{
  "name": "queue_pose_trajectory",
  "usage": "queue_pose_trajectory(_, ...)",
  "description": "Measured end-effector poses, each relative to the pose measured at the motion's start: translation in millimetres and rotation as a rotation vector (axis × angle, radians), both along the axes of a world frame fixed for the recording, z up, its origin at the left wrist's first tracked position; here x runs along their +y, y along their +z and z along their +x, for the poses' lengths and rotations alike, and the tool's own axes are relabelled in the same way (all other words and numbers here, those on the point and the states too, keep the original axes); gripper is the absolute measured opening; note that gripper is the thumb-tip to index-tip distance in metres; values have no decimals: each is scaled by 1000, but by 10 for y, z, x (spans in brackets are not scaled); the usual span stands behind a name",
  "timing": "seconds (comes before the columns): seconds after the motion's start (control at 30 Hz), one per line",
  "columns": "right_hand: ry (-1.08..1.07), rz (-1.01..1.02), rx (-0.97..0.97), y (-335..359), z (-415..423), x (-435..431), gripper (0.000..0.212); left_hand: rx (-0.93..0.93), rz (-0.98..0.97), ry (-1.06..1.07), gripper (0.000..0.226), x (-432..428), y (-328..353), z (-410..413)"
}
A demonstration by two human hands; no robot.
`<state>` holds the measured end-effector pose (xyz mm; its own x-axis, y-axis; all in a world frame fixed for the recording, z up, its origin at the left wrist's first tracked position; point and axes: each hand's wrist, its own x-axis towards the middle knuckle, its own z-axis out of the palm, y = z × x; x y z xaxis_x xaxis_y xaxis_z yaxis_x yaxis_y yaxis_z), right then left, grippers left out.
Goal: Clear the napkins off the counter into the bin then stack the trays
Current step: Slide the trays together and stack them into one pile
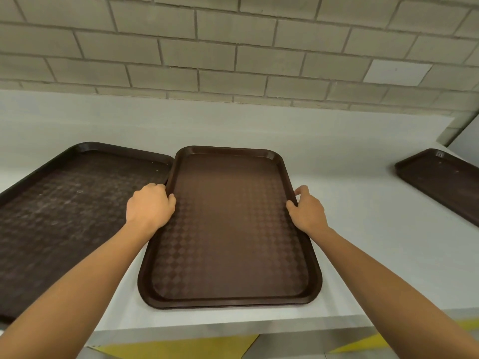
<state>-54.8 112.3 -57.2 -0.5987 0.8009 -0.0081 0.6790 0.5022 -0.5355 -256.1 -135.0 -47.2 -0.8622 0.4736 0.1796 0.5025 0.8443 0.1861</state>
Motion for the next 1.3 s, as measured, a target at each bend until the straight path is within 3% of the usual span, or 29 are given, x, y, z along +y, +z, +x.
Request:
queue_pose_trajectory(0.43,-7,17,-37,10,110,134,36,-136,96,54,32,153,-20,174)
queue_pose_trajectory(0.9,-68,121,-132,84,440,624,35,-184,166,75,31,708,-26,595)
queue_pose_trajectory(1.3,-41,92,-93,23,485,718,33,-169,165,99,34,855,-68,678)
